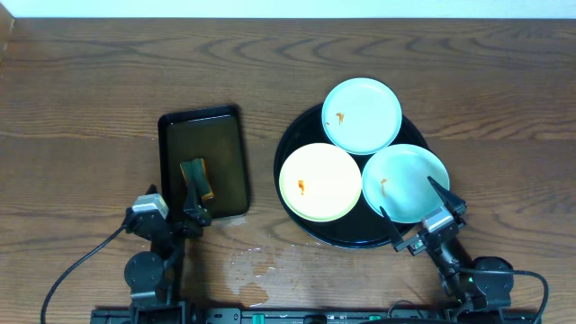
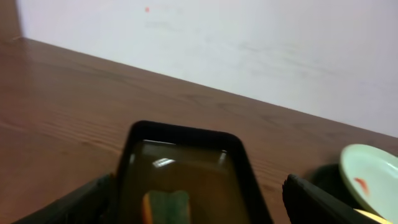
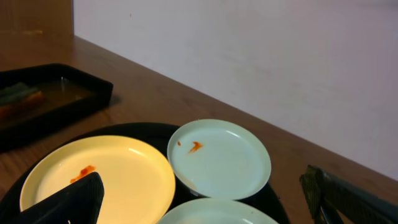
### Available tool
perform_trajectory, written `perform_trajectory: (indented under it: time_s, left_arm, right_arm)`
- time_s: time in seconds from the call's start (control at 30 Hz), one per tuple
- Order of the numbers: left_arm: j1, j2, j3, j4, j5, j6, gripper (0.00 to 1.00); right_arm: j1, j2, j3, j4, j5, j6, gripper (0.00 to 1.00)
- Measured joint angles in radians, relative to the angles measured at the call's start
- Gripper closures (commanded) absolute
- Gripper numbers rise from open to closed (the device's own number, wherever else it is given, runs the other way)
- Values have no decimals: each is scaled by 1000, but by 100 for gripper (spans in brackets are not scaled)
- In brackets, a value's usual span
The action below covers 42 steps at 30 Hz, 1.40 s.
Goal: Clean dirty plates on tray and stack at the side
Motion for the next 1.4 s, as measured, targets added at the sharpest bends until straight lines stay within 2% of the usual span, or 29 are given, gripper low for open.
perform_trajectory:
  time_s: [0.1,0.3,0.4,0.53,0.7,0.83,0.93,1.07,1.17,1.27,1.3,1.4]
  left_arm:
    - [0,0,0,17,79,-8,14]
    - [0,0,0,84,186,-73,14]
    - [0,18,44,36,203,-98,14]
    - [0,124,209,-80,213,-109,14]
    - [0,424,526,-313,221,-96,14]
    - [0,692,764,-545,225,-69,14]
    - [0,846,863,-622,227,-53,14]
    - [0,982,883,-669,228,-44,14]
    - [0,1056,883,-685,225,-44,20]
    - [0,1145,884,-687,220,-39,32]
    - [0,1176,884,-688,218,-37,40]
    - [-4,1305,884,-687,170,-42,47]
  right_arm:
    - [0,0,0,4,2,0,1]
    - [0,0,0,186,-41,53,1]
    - [0,3,24,157,-41,93,1]
    - [0,87,127,46,-41,129,1]
    - [0,369,380,-135,-44,165,1]
    - [0,680,661,-371,-61,177,1]
    - [0,900,867,-544,-72,183,1]
    - [0,1138,1089,-710,-90,188,1]
    - [0,1252,1171,-743,-137,212,1]
    - [0,1304,1183,-740,-188,239,1]
    - [0,1318,1183,-738,-201,247,1]
    - [0,1359,1183,-739,-230,284,1]
